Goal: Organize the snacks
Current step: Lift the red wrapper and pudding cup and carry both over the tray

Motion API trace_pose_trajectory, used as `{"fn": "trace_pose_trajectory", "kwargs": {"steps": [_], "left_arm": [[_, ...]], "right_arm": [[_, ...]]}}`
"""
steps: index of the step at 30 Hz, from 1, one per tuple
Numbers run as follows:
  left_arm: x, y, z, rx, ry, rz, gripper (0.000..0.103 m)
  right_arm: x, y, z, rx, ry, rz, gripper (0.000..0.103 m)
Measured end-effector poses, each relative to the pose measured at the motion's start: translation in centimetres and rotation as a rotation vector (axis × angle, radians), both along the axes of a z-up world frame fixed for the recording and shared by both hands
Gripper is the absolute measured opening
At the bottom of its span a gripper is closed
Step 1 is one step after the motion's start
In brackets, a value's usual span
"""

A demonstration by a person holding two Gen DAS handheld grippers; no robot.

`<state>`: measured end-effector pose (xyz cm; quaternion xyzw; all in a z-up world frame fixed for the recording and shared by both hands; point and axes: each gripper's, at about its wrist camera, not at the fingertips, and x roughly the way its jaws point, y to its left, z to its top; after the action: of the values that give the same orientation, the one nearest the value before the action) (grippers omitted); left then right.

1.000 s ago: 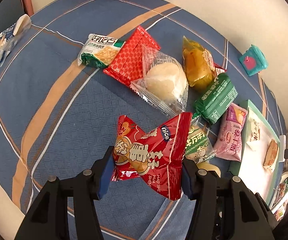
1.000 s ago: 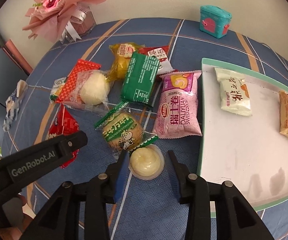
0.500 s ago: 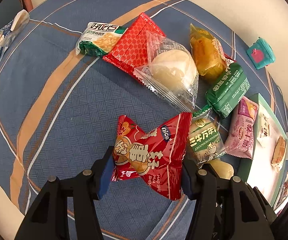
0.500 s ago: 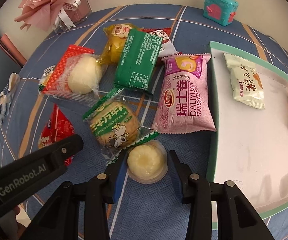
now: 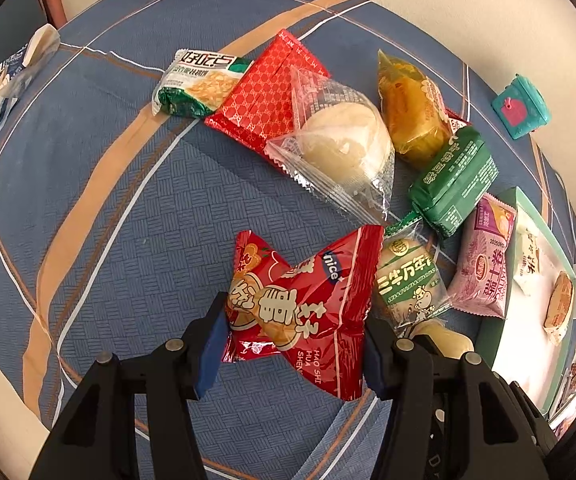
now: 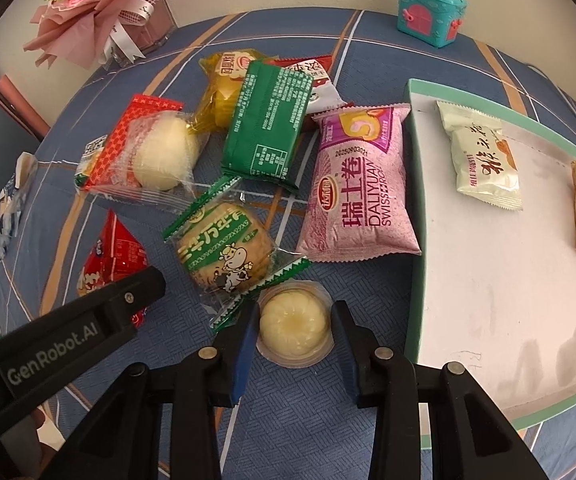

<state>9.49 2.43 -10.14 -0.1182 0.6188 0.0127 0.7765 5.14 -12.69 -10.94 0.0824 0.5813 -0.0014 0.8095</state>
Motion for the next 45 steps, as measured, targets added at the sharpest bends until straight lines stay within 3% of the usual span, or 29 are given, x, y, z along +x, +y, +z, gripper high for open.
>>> {"fn": "trace_pose_trajectory", "kwargs": {"steps": [18,24,30,35,45], "left_arm": [[-1.0,0.6,3.7,0.014,-0.125,0.007,0.059],[-1.1,-1.1,4.6,0.025,-0.161,-0.030,0.059],[-1.7,-5.0,6.0,0.037,-0.207,-0.139,0.059],[-2.3,-8.6,6.7,0.002,-0.237,-0.234,0.059],[-4.9,-17.0,7.2,0.012,-0.277,-0.497,0.059]], "right_arm": [[-1.3,-0.2,5.1,0.039,-0.104,0.006,0.038],[-1.3,-1.1,5.2,0.053,-0.106,-0.027,0.038],[-1.9,-4.6,6.2,0.052,-0.131,-0.135,0.038],[-3.1,-9.8,7.1,0.015,-0.142,-0.304,0.038],[-7.1,-19.6,7.9,-0.068,-0.138,-0.612,0.038]]}}
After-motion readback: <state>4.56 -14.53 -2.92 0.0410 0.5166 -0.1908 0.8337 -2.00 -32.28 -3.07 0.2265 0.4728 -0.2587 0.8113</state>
